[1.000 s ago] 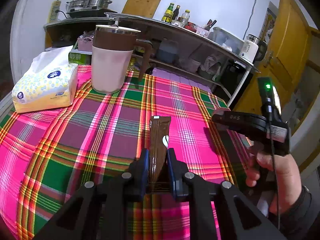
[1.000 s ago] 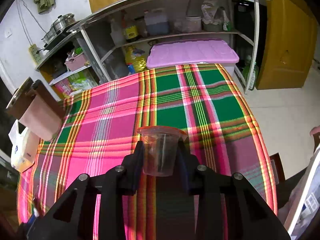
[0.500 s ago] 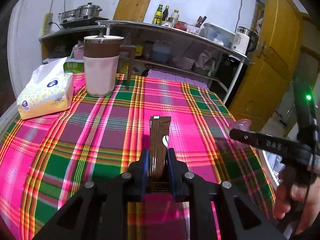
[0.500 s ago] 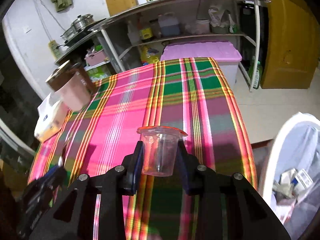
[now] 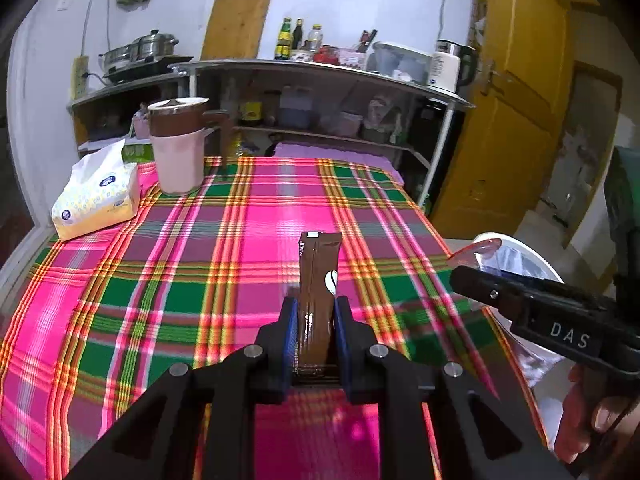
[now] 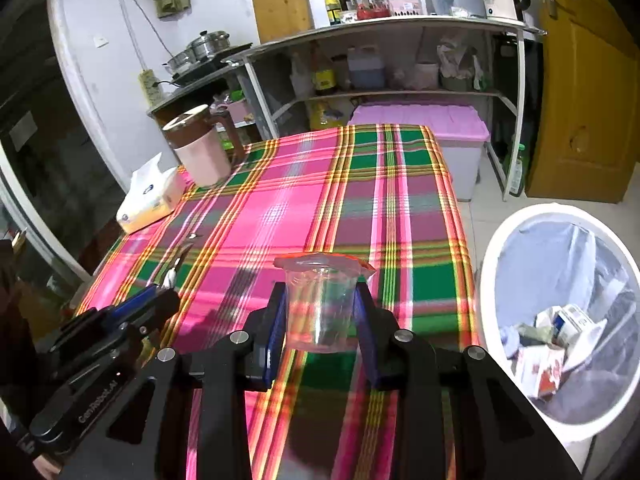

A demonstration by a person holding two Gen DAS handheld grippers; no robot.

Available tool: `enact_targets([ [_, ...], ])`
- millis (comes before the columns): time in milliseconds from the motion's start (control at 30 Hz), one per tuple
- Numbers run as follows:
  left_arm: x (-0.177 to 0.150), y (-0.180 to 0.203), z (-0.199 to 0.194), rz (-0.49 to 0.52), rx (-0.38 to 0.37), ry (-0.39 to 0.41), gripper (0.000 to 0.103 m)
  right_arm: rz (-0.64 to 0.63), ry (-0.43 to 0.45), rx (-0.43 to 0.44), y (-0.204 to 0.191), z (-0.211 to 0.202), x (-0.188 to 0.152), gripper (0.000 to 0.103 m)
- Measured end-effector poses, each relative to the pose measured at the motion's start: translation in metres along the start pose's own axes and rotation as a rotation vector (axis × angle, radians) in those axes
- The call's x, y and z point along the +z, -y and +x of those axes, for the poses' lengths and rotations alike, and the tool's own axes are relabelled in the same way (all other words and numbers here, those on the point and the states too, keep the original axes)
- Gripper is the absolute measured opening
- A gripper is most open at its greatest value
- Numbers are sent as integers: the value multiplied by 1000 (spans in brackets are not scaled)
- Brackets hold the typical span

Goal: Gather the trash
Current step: 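Carry the brown wrapper and clear plastic cup over the white bin with both tools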

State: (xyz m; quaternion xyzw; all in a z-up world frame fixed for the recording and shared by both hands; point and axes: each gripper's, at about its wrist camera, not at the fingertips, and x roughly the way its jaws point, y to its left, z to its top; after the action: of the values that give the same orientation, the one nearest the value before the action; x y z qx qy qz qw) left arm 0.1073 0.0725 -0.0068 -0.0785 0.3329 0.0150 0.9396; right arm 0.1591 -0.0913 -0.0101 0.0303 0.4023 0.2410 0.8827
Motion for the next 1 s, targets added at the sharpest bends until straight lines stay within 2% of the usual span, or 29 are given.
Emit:
enact_targets([
  [233, -13, 26, -21, 45, -30, 3, 19, 18, 33, 1, 7, -33, -18, 34],
  [533, -19, 52, -31, 83, -64, 4, 19, 63, 52, -10, 25, -55, -31, 34],
  [1000, -10, 102, -14, 145, -146, -11, 19, 148, 94, -66, 83, -81, -38, 34],
])
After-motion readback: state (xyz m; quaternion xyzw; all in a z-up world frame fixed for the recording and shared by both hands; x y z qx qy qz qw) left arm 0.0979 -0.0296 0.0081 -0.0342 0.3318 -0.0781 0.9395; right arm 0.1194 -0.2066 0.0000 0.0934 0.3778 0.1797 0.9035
